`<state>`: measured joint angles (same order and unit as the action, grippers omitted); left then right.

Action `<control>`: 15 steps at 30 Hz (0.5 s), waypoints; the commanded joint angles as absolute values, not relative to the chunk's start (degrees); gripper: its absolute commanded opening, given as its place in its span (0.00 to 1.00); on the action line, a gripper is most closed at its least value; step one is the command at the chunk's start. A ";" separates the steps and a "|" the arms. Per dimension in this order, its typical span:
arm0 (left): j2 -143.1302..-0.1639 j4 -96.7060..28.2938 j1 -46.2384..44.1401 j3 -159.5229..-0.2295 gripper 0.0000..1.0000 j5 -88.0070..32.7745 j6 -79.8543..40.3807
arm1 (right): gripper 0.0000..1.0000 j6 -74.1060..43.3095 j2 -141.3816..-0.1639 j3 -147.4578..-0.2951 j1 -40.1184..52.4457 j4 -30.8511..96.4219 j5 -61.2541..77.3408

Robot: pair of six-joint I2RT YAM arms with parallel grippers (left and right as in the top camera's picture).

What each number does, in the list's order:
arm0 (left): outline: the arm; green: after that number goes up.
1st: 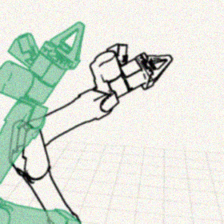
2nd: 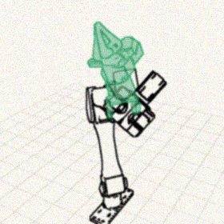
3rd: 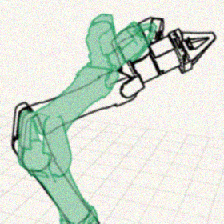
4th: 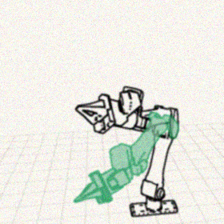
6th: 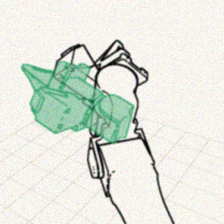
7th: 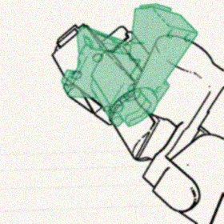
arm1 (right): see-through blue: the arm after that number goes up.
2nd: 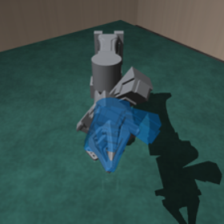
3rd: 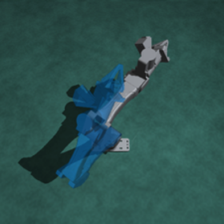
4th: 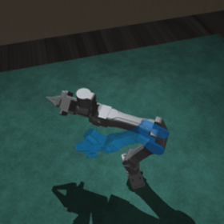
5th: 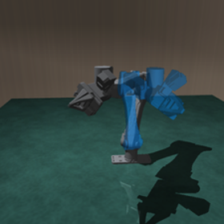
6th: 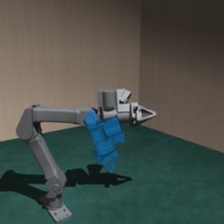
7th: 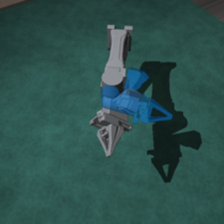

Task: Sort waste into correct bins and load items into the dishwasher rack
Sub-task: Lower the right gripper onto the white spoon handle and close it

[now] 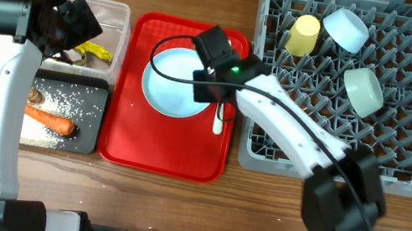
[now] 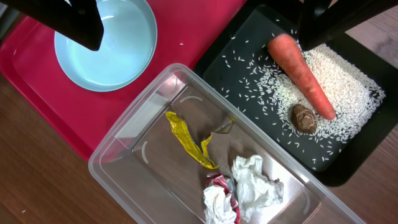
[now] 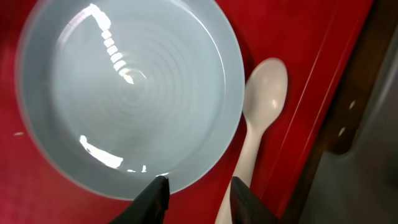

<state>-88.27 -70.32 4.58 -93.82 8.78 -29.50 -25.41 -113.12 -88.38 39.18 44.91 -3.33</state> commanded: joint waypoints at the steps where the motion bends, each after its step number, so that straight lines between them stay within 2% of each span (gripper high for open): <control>1: -87.77 -70.28 4.78 -94.52 1.00 9.52 -30.48 | 0.26 -33.06 -116.92 -88.60 39.05 46.70 -7.16; 3: -87.77 -70.28 4.78 -94.52 1.00 9.52 -30.48 | 0.23 -33.71 -117.89 -88.60 39.05 48.12 -8.56; 15: -87.77 -70.28 4.78 -94.52 1.00 9.52 -30.48 | 0.23 -36.16 -122.56 -88.62 38.85 46.74 -10.50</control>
<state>-88.27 -70.35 4.58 -93.82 8.78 -29.50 -34.92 -121.84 -88.33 39.18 47.55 -9.10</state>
